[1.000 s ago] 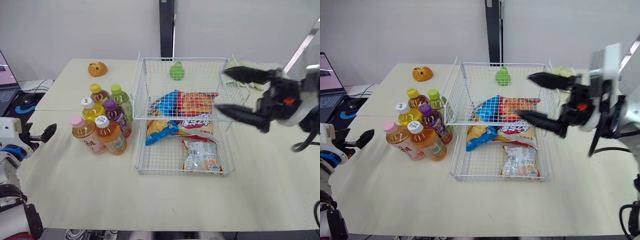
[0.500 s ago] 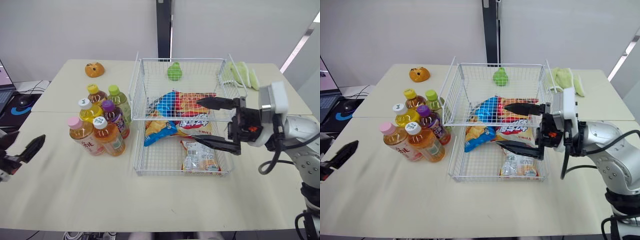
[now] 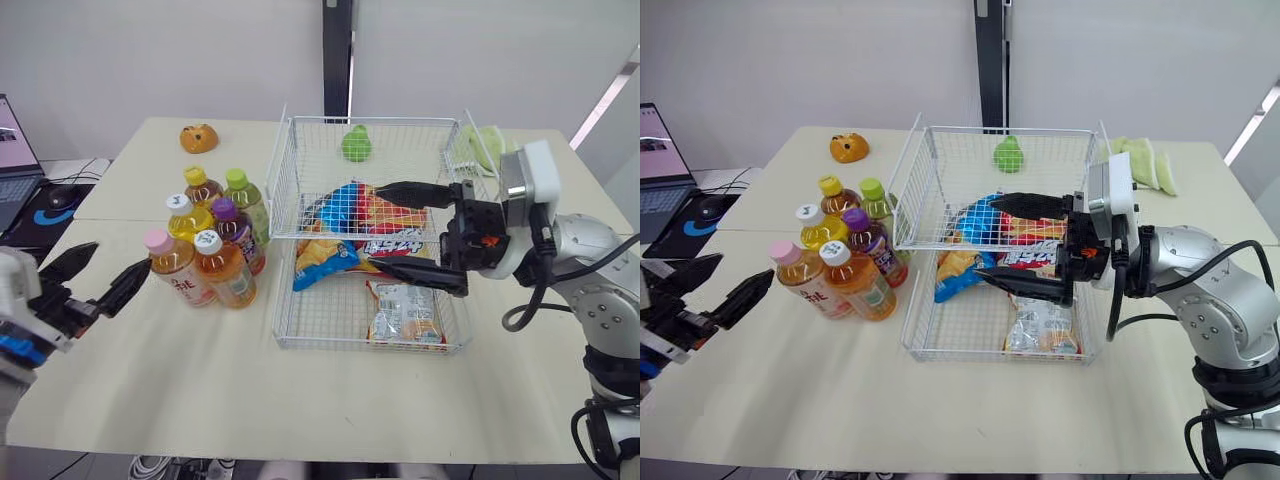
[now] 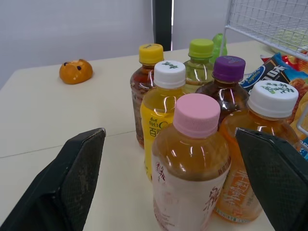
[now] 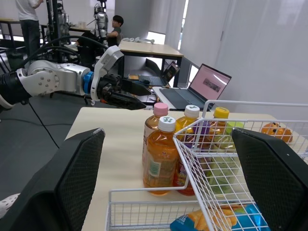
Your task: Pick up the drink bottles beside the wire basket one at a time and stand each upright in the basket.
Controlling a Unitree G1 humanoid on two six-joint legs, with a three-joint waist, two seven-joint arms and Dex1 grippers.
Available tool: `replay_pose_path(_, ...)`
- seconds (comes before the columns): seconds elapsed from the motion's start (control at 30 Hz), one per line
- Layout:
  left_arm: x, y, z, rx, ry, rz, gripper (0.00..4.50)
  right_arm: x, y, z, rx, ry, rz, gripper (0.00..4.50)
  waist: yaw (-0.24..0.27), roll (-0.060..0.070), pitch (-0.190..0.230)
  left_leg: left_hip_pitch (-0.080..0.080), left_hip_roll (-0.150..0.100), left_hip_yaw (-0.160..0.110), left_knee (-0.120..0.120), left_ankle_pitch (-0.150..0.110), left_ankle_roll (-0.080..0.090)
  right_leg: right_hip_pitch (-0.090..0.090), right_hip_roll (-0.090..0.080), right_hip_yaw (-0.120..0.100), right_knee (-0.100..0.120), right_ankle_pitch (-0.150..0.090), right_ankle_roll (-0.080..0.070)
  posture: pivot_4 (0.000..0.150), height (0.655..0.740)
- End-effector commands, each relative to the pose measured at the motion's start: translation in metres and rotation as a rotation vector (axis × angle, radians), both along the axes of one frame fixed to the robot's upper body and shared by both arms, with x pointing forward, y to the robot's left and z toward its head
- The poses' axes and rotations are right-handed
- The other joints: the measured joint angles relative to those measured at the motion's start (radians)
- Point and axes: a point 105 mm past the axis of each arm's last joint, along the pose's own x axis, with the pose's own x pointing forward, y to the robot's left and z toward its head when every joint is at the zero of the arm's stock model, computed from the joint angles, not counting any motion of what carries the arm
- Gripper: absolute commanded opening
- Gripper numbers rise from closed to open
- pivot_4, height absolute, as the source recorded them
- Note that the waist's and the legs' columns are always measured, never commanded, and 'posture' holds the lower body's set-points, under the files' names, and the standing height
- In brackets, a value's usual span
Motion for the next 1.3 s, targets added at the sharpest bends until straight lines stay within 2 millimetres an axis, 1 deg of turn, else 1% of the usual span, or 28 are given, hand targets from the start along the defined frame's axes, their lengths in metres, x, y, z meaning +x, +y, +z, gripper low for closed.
replay_pose_path(0.03, 0.006, -0.004, 0.004, 0.017, -0.036, -0.011, 4.49, -0.006, 0.000, 0.011, 0.012, -0.049, -0.001, 4.50, -0.003, 0.000, 0.000, 0.000, 0.000, 0.000, 0.000, 0.000, 0.000, 0.000, 0.000, 0.000, 0.000, 0.000, 0.000, 0.150, 0.7400)
replay_pose_path(0.27, 0.022, -0.010, 0.001, 0.022, -0.042, -0.033, 4.49, -0.009, 0.003, 0.012, 0.008, -0.053, 0.003, 4.50, -0.006, 0.000, 0.000, 0.000, 0.000, 0.000, 0.000, 0.000, 0.000, 0.000, 0.000, 0.000, 0.000, 0.000, 0.000, 0.150, 0.7400)
replay_pose_path(0.4, 0.026, -0.013, -0.001, 0.020, -0.044, -0.045, 4.49, -0.008, 0.002, 0.016, 0.008, -0.057, -0.004, 4.50, -0.006, 0.000, 0.000, 0.000, 0.000, 0.000, 0.000, 0.000, 0.000, 0.000, 0.000, 0.000, 0.000, 0.000, 0.000, 0.150, 0.7400)
replay_pose_path(0.5, 0.027, -0.015, -0.003, 0.018, -0.042, -0.052, 3.94, -0.008, 0.002, 0.019, 0.008, -0.059, -0.005, 4.50, -0.006, 0.000, 0.000, 0.000, 0.000, 0.000, 0.000, 0.000, 0.000, 0.000, 0.000, 0.000, 0.000, 0.000, 0.000, 0.150, 0.7400)
replay_pose_path(0.53, 0.027, -0.016, -0.003, 0.017, -0.042, -0.053, 3.70, -0.008, 0.002, 0.019, 0.009, -0.059, -0.005, 4.50, -0.006, 0.000, 0.000, 0.000, 0.000, 0.000, 0.000, 0.000, 0.000, 0.000, 0.000, 0.000, 0.000, 0.000, 0.000, 0.150, 0.7400)
replay_pose_path(0.77, 0.024, -0.017, -0.009, 0.019, -0.021, -0.050, 1.60, -0.005, 0.001, 0.023, 0.014, -0.073, -0.013, 4.50, -0.006, 0.000, 0.000, 0.000, 0.000, 0.000, 0.000, 0.000, 0.000, 0.000, 0.000, 0.000, 0.000, 0.000, 0.000, 0.150, 0.7400)
replay_pose_path(0.8, 0.023, -0.017, -0.009, 0.019, -0.022, -0.048, 1.38, -0.005, 0.002, 0.023, 0.012, -0.075, -0.011, 4.50, -0.006, 0.000, 0.000, 0.000, 0.000, 0.000, 0.000, 0.000, 0.000, 0.000, 0.000, 0.000, 0.000, 0.000, 0.000, 0.150, 0.7400)
replay_pose_path(0.93, 0.022, -0.015, -0.003, 0.009, -0.046, -0.038, 1.37, -0.005, 0.002, 0.020, -0.007, -0.074, -0.001, 4.50, -0.006, 0.000, 0.000, 0.000, 0.000, 0.000, 0.000, 0.000, 0.000, 0.000, 0.000, 0.000, 0.000, 0.000, 0.000, 0.150, 0.7400)
replay_pose_path(1.0, 0.021, -0.016, 0.002, 0.013, -0.058, -0.047, 1.37, -0.006, 0.002, 0.018, -0.012, -0.072, 0.004, 4.50, -0.006, 0.000, 0.000, 0.000, 0.000, 0.000, 0.000, 0.000, 0.000, 0.000, 0.000, 0.000, 0.000, 0.000, 0.000, 0.150, 0.7400)
replay_pose_path(1.13, 0.015, -0.014, 0.039, 0.000, -0.101, -0.095, 1.37, -0.012, 0.004, 0.017, -0.018, -0.055, 0.041, 4.50, -0.007, -0.001, 0.001, -0.001, 0.000, 0.000, 0.000, 0.000, 0.000, -0.001, 0.000, 0.000, 0.000, 0.000, 0.000, 0.150, 0.7400)
replay_pose_path(1.3, 0.006, -0.007, 0.078, 0.009, -0.077, -0.175, 1.37, -0.012, 0.006, 0.018, -0.008, -0.049, 0.052, 4.50, -0.008, -0.003, 0.002, -0.002, 0.000, -0.001, 0.000, 0.000, -0.001, -0.002, 0.000, -0.001, -0.001, 0.000, 0.000, 0.150, 0.7400)
